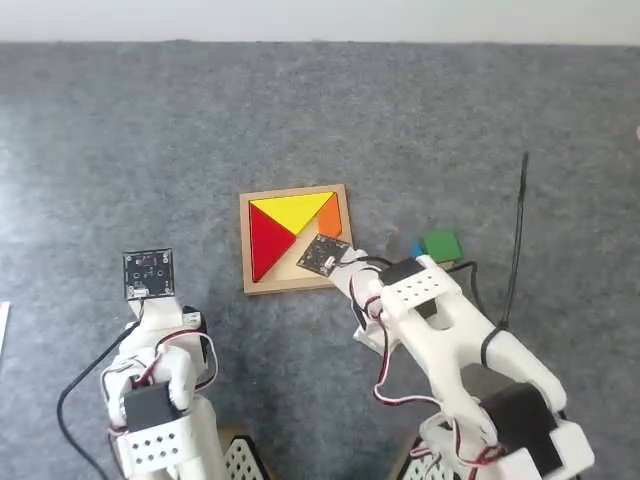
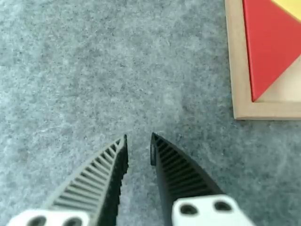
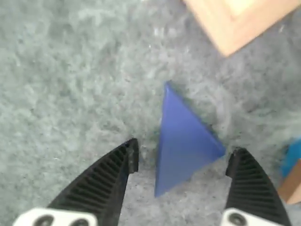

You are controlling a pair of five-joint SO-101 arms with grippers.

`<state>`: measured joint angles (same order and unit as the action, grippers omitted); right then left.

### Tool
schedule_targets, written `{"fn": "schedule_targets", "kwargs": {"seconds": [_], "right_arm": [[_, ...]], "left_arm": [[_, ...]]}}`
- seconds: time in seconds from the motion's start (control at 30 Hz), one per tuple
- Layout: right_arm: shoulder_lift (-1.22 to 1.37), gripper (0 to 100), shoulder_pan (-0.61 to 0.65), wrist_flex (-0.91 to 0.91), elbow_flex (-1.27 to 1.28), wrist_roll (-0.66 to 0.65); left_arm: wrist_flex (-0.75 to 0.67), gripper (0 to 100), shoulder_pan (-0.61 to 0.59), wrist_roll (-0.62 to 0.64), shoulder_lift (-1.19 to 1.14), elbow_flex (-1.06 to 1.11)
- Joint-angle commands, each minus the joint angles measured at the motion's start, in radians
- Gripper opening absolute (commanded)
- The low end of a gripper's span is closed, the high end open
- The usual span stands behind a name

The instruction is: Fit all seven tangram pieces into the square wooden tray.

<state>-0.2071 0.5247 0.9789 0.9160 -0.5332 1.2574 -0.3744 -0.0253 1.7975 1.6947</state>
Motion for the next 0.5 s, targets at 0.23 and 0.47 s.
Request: {"fn": "schedule_targets", "kwargs": {"seconds": [0.23, 0.47], "right_arm": [[0.008, 30.7, -0.024, -0.051, -0.048, -0.048], [0.01, 30.6, -0.024, -0.053, -0.046, -0.055]], "left_arm": [[0.003, 8, -0.006, -0.002, 0.018, -0.012], [0.003, 8, -0.006, -0.002, 0.018, -0.012]]}}
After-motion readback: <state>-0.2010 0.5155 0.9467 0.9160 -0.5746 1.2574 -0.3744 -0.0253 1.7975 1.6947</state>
